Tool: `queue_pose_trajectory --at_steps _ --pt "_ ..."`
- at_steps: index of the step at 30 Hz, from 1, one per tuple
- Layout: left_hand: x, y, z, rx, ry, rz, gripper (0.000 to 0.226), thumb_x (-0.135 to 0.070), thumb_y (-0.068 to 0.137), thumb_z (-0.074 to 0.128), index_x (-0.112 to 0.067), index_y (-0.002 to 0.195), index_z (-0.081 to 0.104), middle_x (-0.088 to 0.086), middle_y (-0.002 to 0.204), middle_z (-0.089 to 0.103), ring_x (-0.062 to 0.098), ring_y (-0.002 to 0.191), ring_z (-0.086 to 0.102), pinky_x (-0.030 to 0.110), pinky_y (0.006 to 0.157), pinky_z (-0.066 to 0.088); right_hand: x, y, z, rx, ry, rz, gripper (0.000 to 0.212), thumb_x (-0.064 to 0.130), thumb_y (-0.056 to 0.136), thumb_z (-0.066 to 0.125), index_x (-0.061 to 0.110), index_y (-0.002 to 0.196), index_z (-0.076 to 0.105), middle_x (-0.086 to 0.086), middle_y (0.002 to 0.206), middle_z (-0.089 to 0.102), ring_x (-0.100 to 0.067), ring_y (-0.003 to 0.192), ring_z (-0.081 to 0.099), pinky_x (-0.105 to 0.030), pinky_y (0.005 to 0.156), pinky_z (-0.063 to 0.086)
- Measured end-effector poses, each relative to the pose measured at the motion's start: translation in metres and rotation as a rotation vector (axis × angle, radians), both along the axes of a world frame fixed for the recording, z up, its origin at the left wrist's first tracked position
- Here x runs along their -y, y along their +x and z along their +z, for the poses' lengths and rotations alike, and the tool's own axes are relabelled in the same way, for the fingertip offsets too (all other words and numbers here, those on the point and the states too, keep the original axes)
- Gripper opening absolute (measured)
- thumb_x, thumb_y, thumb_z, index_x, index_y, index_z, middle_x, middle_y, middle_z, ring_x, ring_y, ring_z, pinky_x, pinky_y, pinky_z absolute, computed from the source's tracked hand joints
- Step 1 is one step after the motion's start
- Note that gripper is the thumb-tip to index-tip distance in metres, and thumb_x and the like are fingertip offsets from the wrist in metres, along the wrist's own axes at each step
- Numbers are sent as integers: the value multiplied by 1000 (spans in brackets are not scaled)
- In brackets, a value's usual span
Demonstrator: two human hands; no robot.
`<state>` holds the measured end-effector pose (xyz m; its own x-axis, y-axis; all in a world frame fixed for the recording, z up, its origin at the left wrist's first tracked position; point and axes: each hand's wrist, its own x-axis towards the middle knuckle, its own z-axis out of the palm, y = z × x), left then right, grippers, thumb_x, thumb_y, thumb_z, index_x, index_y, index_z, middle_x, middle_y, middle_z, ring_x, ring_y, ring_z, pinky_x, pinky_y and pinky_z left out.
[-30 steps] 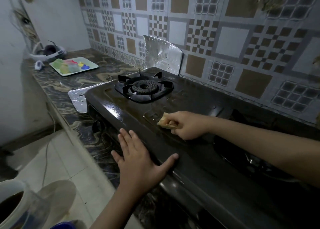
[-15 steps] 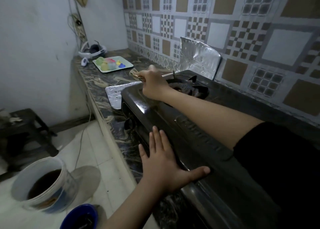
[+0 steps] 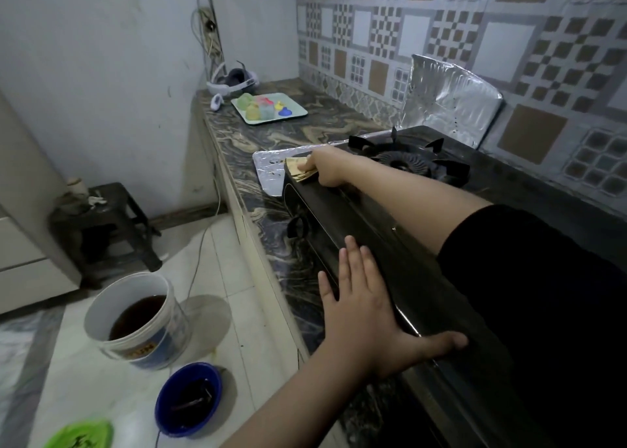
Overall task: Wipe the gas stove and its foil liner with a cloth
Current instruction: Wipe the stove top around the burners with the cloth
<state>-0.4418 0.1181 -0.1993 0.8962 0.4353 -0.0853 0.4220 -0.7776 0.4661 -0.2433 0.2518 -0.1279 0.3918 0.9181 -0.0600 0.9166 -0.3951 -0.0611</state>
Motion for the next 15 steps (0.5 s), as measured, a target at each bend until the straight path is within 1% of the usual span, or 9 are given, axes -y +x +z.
queue_pose_trajectory --at_steps 2,3,6,8,10,12,15 --pt "1 0 1 3 -9 5 148 -99 47 39 -13 144 -32 1 142 -52 17 134 -44 48 106 -29 16 -2 0 21 -48 38 66 -6 81 40 25 140 48 -10 143 47 -29 128 48 -34 106 40" --pt "2 -1 1 4 -14 4 148 -98 48 41 -12 144 -32 2 143 -51 18 134 -44 48 106 -28 27 -4 0 29 -69 53 67 -6 81 40 25 141 46 -9 146 44 -29 130 46 -34 109 37" --pt "2 -1 1 9 -37 3 149 -99 45 35 -11 145 -32 3 143 -51 19 135 -43 48 106 -27 61 -12 2 27 -116 113 72 -9 81 39 27 144 41 -2 155 30 -24 139 35 -28 114 26" --pt "2 -2 1 9 -67 -2 150 -99 44 34 -10 143 -35 4 141 -53 20 133 -45 48 107 -27 84 -18 1 8 -145 129 76 -10 80 40 30 144 38 4 157 24 -21 142 30 -32 117 21" --pt "3 -3 2 1 -116 -1 150 -98 45 38 -8 137 -41 5 137 -56 21 129 -49 49 108 -26 108 -25 1 -13 -169 131 78 -11 80 41 33 144 37 8 157 21 -18 144 26 -35 119 17" --pt "3 -3 2 -1 -149 9 151 -96 47 43 -7 132 -44 7 134 -58 22 127 -51 50 108 -25 132 -33 1 -54 -181 128 79 -12 80 42 34 144 37 9 158 20 -14 145 21 -30 119 14" --pt "4 -3 3 -14 -174 8 154 -95 49 47 -4 134 -43 10 134 -57 23 127 -51 49 108 -25 168 -44 4 -83 -207 126 80 -11 80 44 36 144 34 11 158 16 -10 146 17 -24 116 10"
